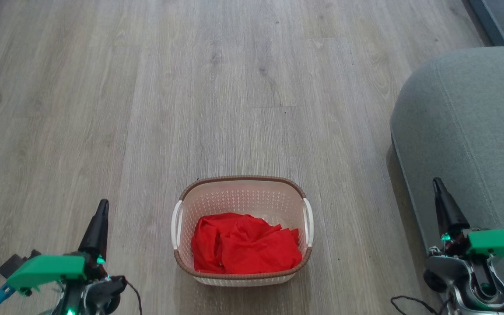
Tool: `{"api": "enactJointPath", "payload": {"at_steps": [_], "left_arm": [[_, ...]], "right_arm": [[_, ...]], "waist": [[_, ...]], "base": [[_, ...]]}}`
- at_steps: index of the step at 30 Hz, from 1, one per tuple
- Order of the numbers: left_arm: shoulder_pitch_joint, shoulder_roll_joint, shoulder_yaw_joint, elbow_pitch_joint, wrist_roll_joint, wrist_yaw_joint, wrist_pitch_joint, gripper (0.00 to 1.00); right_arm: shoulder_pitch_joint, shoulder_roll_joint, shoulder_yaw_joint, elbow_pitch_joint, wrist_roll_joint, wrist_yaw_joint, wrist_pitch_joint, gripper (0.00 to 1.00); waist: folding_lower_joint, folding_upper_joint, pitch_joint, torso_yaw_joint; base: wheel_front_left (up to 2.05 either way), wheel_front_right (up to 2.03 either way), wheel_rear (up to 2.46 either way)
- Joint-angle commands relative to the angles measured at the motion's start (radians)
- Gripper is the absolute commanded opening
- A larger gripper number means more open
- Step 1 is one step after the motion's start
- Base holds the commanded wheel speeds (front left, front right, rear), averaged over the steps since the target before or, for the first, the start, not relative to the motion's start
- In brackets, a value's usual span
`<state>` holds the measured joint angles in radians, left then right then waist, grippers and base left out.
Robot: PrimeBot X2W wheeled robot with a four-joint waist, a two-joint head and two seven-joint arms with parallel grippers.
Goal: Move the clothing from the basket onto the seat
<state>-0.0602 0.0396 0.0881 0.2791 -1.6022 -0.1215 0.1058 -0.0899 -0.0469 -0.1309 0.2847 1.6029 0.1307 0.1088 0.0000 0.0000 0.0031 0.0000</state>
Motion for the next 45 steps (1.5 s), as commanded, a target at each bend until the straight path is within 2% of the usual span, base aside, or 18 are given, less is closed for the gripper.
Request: {"api": "enactJointPath", "payload": {"at_steps": [1,45], "left_arm": [[-0.048,0.011,0.025,-0.034,-0.007,-0.009,0.007,0.0],[-0.048,0.011,0.025,-0.034,-0.007,-0.009,0.007,0.0]], "right_arm": [[-0.018,-0.003,0.018,-0.04,0.006,0.0,0.004,0.0],[-0.018,-0.003,0.018,-0.04,0.006,0.0,0.004,0.0]], "waist": [[0.0,0.0,0.0,0.0],[0.0,0.0,0.0,0.0]], "base": [[0.0,0.0,0.0],[0.0,0.0,0.0]]}}
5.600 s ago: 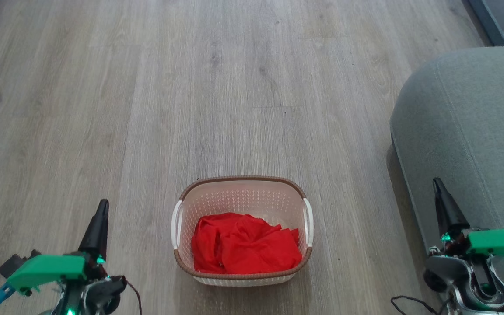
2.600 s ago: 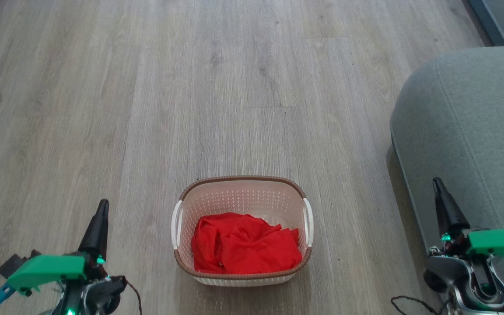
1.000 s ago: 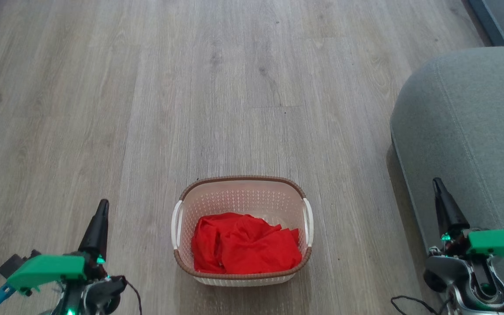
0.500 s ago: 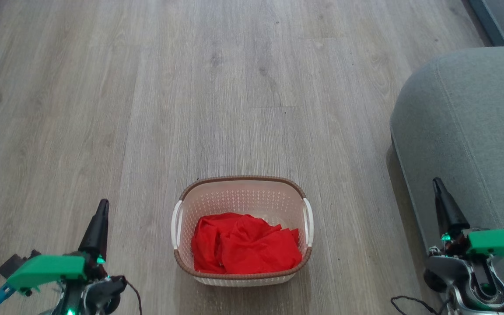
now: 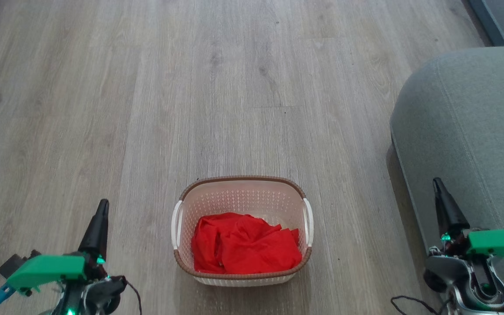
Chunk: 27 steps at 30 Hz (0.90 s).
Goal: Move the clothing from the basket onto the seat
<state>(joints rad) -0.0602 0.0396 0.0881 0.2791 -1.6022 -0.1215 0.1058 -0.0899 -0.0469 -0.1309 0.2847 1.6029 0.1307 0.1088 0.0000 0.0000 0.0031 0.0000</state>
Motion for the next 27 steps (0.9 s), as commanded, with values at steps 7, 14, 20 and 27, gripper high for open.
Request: {"api": "enactJointPath", "payload": {"at_steps": [7,14,20,27], "left_arm": [[-0.048,0.011,0.025,-0.034,-0.007,-0.009,0.007,0.0],[-0.048,0.011,0.025,-0.034,-0.007,-0.009,0.007,0.0],[-0.048,0.011,0.025,-0.034,-0.007,-0.009,0.007,0.0],[0.047,-0.006,0.0,0.083,0.003,0.002,-0.005,1.0]], "right_arm": [[-0.018,-0.003,0.018,-0.04,0.006,0.0,0.004,0.0],[-0.018,-0.003,0.018,-0.04,0.006,0.0,0.004,0.0],[-0.018,-0.003,0.018,-0.04,0.006,0.0,0.004,0.0],[0.031,0.01,0.01,0.09,-0.003,0.0,-0.003,1.0]], "waist": [[0.0,0.0,0.0,0.0],[0.0,0.0,0.0,0.0],[0.0,0.0,0.0,0.0],[0.0,0.0,0.002,0.0]], "base": [[0.0,0.0,0.0],[0.0,0.0,0.0],[0.0,0.0,0.0],[0.0,0.0,0.0]]}}
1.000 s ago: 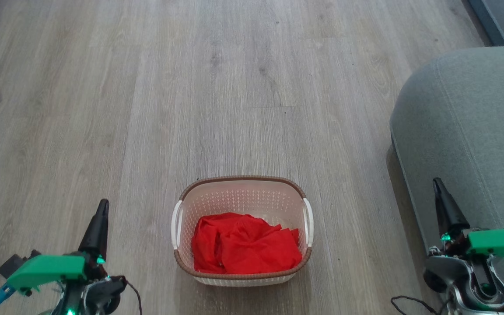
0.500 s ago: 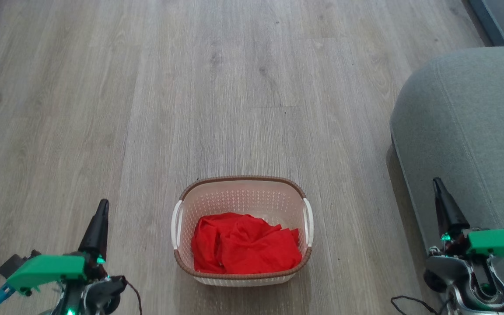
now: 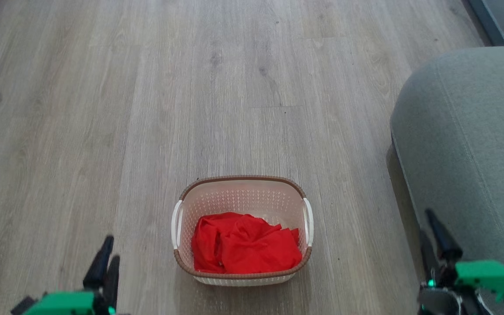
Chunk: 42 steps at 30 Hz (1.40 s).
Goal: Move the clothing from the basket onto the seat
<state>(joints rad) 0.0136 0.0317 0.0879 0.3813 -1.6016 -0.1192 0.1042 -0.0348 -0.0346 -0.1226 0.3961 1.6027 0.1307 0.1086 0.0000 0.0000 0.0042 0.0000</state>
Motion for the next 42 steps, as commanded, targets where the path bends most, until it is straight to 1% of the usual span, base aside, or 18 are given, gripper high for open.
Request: {"api": "enactJointPath", "payload": {"at_steps": [1,12,20,33,42], "left_arm": [[-0.03,0.002,0.0,-0.018,0.003,-0.001,-0.005,1.0],[-0.067,0.012,-0.013,-0.005,0.024,-0.002,-0.035,1.0],[-0.097,0.025,-0.027,0.002,0.069,-0.002,-0.061,1.0],[-0.144,0.027,-0.012,0.001,0.255,-0.003,-0.099,1.0],[-0.177,0.031,-0.013,-0.002,0.404,-0.004,-0.125,1.0]], "right_arm": [[-0.028,-0.002,0.005,-0.021,-0.004,0.0,-0.004,1.0],[-0.072,-0.015,0.045,-0.012,-0.028,0.0,-0.034,1.0],[-0.114,-0.031,0.09,0.003,-0.061,0.0,-0.061,1.0],[-0.181,-0.044,0.129,0.028,-0.197,0.0,-0.1,1.0],[-0.229,-0.053,0.156,0.053,-0.327,0.0,-0.127,1.0]], "waist": [[0.0,0.0,0.001,0.0],[0.0,0.0,0.004,-0.001],[0.0,0.0,0.006,-0.001],[0.0,0.0,0.013,-0.003],[0.0,0.0,0.018,-0.004]], "base": [[0.0,0.0,0.0],[0.0,0.0,0.0],[0.0,0.0,0.0],[0.0,0.0,0.0],[0.0,0.0,0.0]]}}
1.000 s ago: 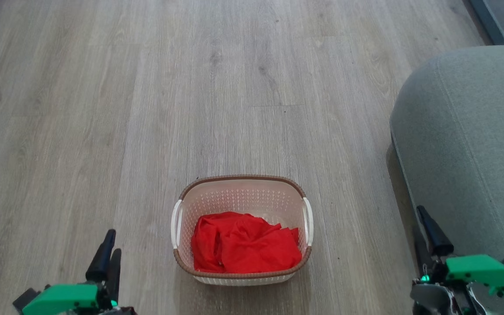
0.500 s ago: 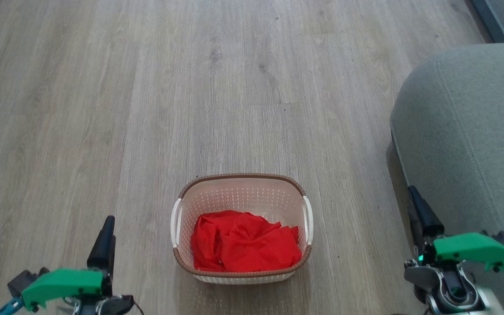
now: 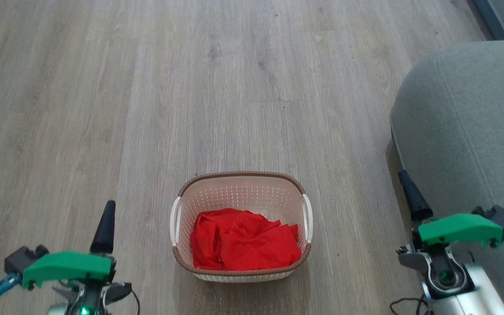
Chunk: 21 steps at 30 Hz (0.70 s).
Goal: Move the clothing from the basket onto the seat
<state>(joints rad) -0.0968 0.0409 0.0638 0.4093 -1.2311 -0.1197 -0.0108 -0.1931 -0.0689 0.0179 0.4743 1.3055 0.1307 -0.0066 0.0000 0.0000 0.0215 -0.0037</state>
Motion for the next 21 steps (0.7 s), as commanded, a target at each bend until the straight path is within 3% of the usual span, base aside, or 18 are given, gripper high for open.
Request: {"api": "enactJointPath", "payload": {"at_steps": [1,21], "left_arm": [[-0.07,0.022,0.011,-0.031,0.051,-0.004,-0.013,1.0],[-0.132,0.038,0.001,-0.029,0.36,-0.005,-0.068,1.0]], "right_arm": [[-0.076,-0.019,0.019,-0.023,-0.046,0.0,-0.014,1.0],[-0.167,-0.027,0.082,0.022,-0.307,0.0,-0.071,1.0]], "waist": [[0.0,0.0,0.002,0.0],[0.0,0.0,0.009,-0.006]], "base": [[0.0,0.0,0.0],[0.0,0.0,0.0]]}}
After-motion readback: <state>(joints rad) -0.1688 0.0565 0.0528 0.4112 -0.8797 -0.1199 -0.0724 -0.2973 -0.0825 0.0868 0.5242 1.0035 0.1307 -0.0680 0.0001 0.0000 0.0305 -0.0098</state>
